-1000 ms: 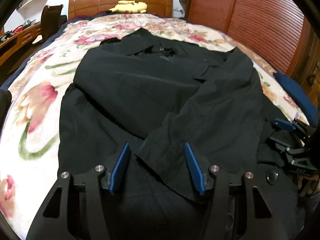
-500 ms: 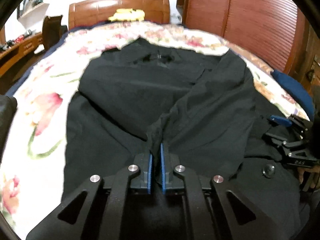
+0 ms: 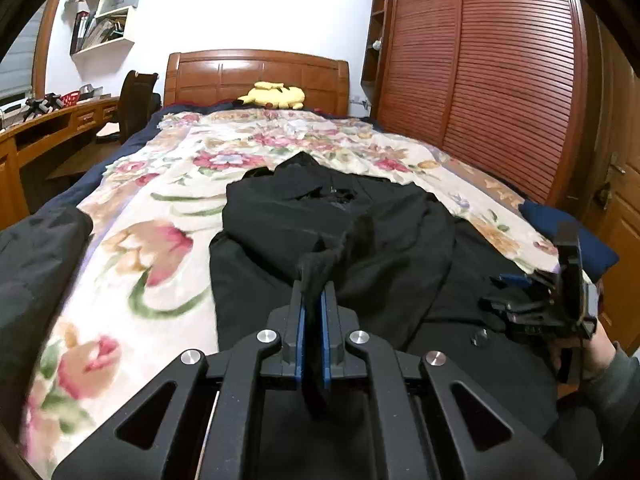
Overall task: Fold large clothes
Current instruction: 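Fold the held coat side over the coat front, then open the left gripper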
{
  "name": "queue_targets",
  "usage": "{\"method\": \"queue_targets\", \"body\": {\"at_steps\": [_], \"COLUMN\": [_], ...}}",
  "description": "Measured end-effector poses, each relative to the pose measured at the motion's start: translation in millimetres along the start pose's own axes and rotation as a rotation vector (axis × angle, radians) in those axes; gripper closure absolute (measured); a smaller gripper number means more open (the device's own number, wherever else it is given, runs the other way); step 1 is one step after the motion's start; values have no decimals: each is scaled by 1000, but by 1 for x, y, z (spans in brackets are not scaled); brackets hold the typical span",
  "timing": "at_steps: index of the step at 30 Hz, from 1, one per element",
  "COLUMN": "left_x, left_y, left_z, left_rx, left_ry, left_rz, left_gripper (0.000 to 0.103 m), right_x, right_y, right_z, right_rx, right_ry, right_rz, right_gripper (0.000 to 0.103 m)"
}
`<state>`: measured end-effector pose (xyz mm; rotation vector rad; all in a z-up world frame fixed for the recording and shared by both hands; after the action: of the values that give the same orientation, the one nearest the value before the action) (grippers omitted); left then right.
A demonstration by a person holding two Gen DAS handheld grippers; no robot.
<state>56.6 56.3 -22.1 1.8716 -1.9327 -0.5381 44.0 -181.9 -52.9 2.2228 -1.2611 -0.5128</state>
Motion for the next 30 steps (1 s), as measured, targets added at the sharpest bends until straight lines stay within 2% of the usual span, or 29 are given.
{"method": "queue_targets", "body": {"at_steps": [4,8,13,14,15,17,25,26,27,28,30], "left_x": [-6,-10,-14,-14,-14,-14,-9,-8,-7,-7,-7], "left_y": [8,0,-9,-8,-6,-3,-3,-3,-2,0,4], "left_z": [7,22,32,32,33,33,40,41,42,42,41], "left_rx": [-4,-48,-84,-76,-68,-50,-54,-55,-54,-44,-31], "left_ry": [-7,7,21,22,22,21,-31,-40,-41,-39,-38], "left_rz": [-11,2,-24,-27,-31,-31,-41,-44,-44,-43,-42], "left_gripper": [96,96,92,85,74,60,59,49,22,16,15], "right_x": [3,4,5,5,5,5,6,6,7,7,7], "right_y": [0,1,1,1,2,2,4,4,4,5,5], "right_z": [0,0,0,0,0,1,2,2,2,2,2], "right_rx": [-1,-1,1,2,3,5,10,11,11,11,12], "right_ry": [-12,-8,-6,-5,-4,-3,1,1,2,2,3], "right_rz": [-11,-8,-5,-4,-3,-3,2,2,1,1,2], "right_gripper": [30,30,30,30,30,30,30,30,30,30,30]}}
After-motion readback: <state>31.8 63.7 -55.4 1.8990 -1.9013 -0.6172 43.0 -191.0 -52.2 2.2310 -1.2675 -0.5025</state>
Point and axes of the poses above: each gripper's, at about its wrist camera, not at the fingertips, and y roughly against the way its jaws point, x to its right, z to its underside, the point moved 6 cm from there along -y, roughly the way its jaws point, and after that the axes turned 12 degrees about -z, right-handed, at the moved point
